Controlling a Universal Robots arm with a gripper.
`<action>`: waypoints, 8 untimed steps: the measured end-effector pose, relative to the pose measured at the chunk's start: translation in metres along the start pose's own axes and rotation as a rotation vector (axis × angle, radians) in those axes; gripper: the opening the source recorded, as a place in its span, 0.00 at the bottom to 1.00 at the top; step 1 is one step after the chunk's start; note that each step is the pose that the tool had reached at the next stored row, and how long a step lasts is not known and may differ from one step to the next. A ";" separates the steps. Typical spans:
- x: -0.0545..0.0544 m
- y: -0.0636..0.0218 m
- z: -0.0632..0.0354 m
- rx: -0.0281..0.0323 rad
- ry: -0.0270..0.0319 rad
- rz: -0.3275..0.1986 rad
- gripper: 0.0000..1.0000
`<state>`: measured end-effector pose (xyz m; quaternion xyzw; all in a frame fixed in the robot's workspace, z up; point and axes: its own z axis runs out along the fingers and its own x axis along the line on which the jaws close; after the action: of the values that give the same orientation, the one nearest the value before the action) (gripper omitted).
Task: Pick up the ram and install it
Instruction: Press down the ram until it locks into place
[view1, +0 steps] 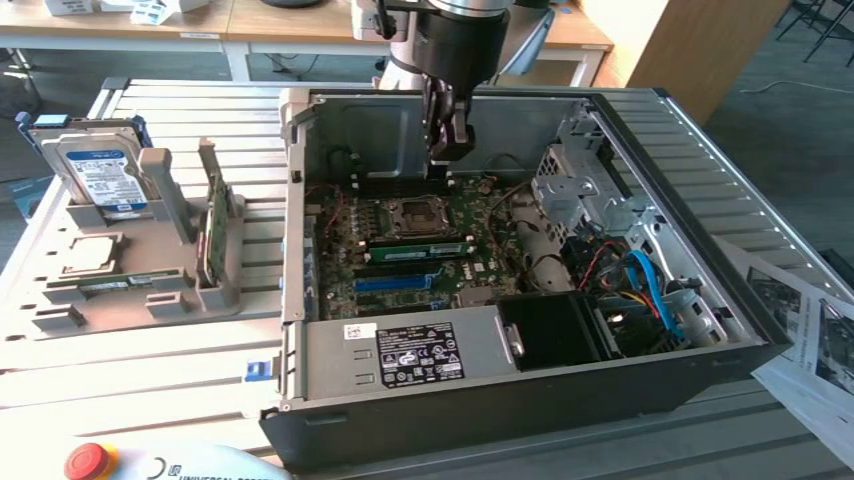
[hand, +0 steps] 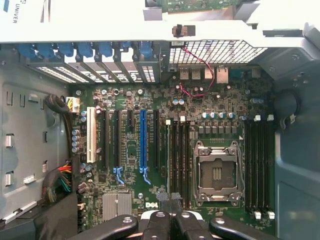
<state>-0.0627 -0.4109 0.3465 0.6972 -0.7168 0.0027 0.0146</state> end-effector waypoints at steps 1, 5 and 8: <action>0.000 0.0000 0.0000 0.0000 0.0000 0.000 0.10; 0.000 0.0000 0.0000 0.0001 0.0000 0.001 0.10; 0.000 0.0001 0.0000 -0.0008 -0.0004 0.032 0.10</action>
<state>-0.0628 -0.4109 0.3465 0.6858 -0.7277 0.0025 0.0147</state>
